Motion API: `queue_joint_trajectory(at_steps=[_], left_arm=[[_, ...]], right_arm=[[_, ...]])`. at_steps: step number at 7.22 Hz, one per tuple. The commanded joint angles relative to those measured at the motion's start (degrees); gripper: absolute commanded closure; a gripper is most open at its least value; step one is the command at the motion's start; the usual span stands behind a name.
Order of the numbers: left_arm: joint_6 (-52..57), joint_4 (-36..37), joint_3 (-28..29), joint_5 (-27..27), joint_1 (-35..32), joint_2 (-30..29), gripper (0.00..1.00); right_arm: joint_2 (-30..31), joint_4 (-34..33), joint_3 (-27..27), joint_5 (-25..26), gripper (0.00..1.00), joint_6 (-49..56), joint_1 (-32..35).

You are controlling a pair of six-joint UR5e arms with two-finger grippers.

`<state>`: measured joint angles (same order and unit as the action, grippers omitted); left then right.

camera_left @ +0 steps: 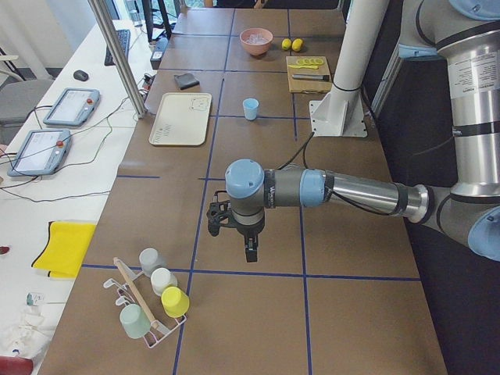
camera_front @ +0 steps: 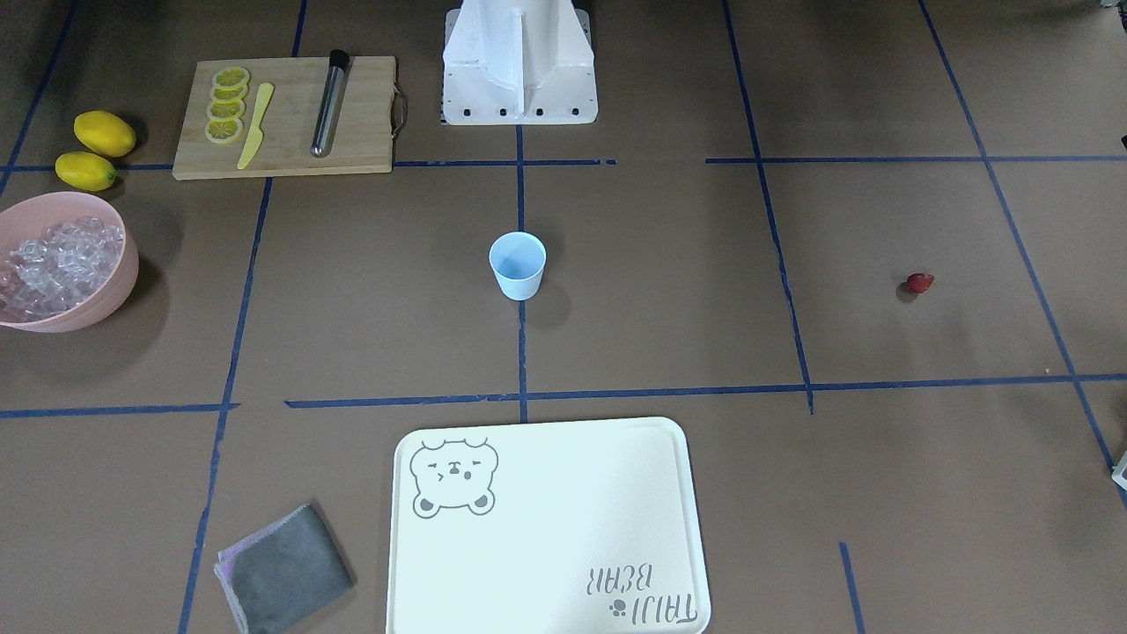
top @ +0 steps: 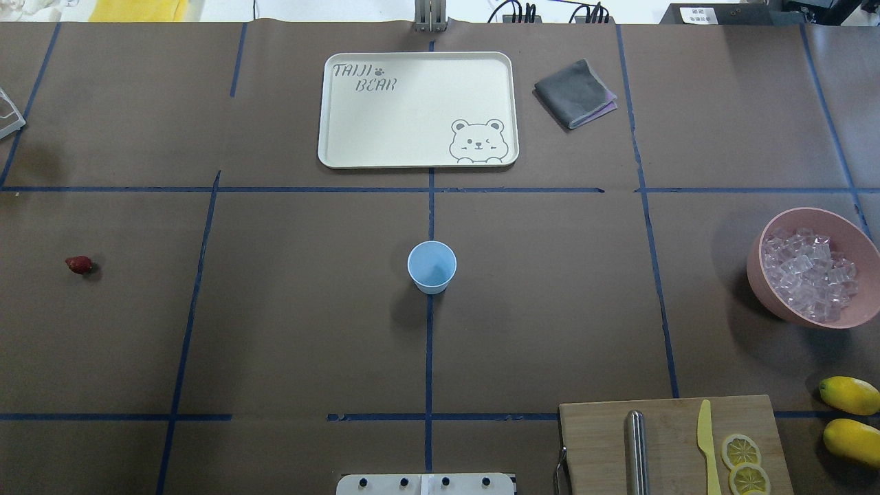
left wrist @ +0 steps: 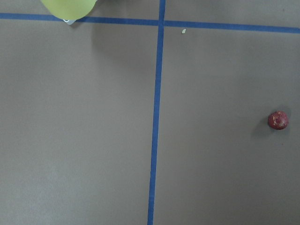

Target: Put ice and strawberries in cup

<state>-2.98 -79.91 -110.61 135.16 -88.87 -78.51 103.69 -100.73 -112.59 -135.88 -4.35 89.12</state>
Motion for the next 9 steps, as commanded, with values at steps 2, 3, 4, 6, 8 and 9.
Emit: queue_joint_trajectory(at_steps=[2, 3, 4, 6, 8, 9], left_arm=[[-0.45, 0.37, 0.14, -0.07, 0.01, -3.06, 0.00], [-0.01, 0.37, 0.13, -0.25, 0.01, -2.88, 0.00], [0.08, 0.02, 0.48, 0.01, 0.10, -2.70, 0.00], [0.25, -0.16, 0.75, 0.63, 0.45, -2.53, 0.00], [0.26, -0.33, 0.83, 0.72, 0.89, -0.59, 0.00], [0.26, -3.73, 0.57, 0.63, 1.41, -0.59, 0.00]], right_arm=[[0.19, 2.53, 0.44, -0.09, 0.00, -0.22, 0.00], [0.19, 2.90, 0.44, -0.35, 0.00, -0.40, 0.00], [-0.07, 2.99, 0.18, -0.53, 0.00, -0.40, -0.09], [0.28, 6.92, 0.53, -1.49, 0.00, -0.23, -0.26], [0.37, 10.09, 0.53, -6.48, 0.00, -0.92, -3.93], [0.37, 15.68, 0.44, -5.63, 0.00, -2.06, -7.09]])
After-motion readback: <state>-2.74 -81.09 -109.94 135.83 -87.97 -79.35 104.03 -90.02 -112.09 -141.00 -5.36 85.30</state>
